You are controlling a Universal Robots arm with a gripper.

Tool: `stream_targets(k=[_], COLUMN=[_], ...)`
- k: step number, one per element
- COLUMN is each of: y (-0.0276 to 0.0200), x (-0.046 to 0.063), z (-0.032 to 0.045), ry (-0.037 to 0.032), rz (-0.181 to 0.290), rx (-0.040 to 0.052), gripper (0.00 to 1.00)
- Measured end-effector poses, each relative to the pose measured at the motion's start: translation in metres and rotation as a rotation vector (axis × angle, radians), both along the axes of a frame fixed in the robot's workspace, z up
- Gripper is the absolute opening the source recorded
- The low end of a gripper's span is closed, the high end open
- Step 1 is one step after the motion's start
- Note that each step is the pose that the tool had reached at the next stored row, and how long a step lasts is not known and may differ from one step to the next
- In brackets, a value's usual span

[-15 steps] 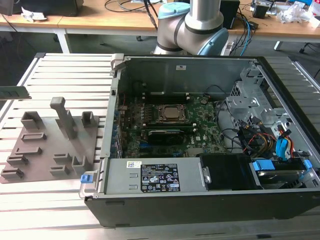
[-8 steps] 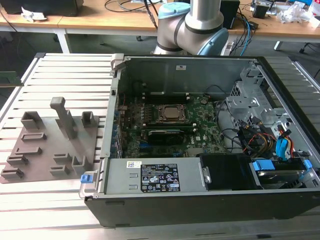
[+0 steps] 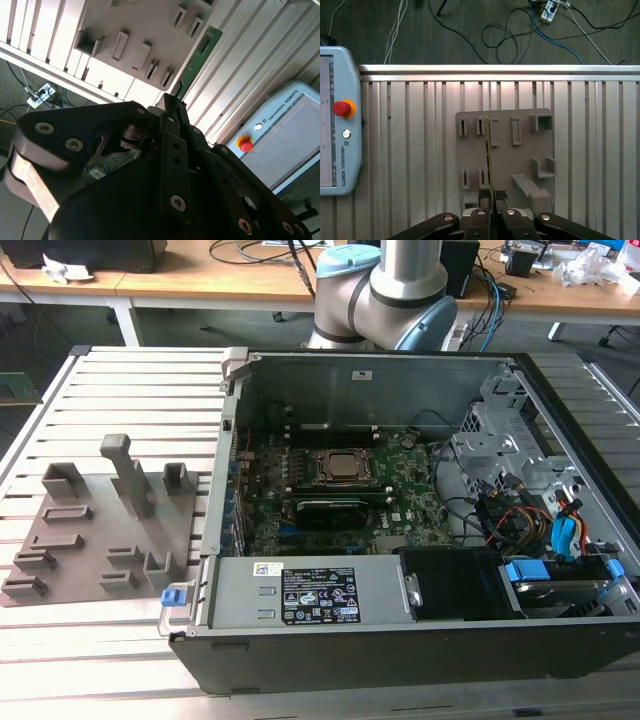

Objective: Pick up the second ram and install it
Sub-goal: 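Pick up the second ram and move it above second insertion slot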

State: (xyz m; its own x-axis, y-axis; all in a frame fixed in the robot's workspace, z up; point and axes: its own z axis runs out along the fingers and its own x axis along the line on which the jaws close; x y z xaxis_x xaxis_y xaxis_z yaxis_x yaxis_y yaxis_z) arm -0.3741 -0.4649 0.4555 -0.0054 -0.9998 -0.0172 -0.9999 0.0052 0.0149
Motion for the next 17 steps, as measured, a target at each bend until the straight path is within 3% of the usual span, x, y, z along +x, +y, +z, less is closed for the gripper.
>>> stream_targets(k=[5,7,10,12,14,17], y=[0.0000,0.0002,0.0005,0.0005,0.0005,0.0005], x=[0.041,0.049,0.078,0.087,0.105,0.122], z=[-0.0042,-0.0057,-0.0103,-0.0131,-0.0203,-0.0307], ry=[0.0049,0.0065,0.0103,0.0119,0.0129,0.0129], rz=[0.000,0.000,0.000,0.000,0.000,0.000], rx=[-0.0012,-0.0020,-0.0060,-0.0066,-0.0077,-0.0077], gripper=[0.14,0.14,0.14,0.14,0.14,0.14])
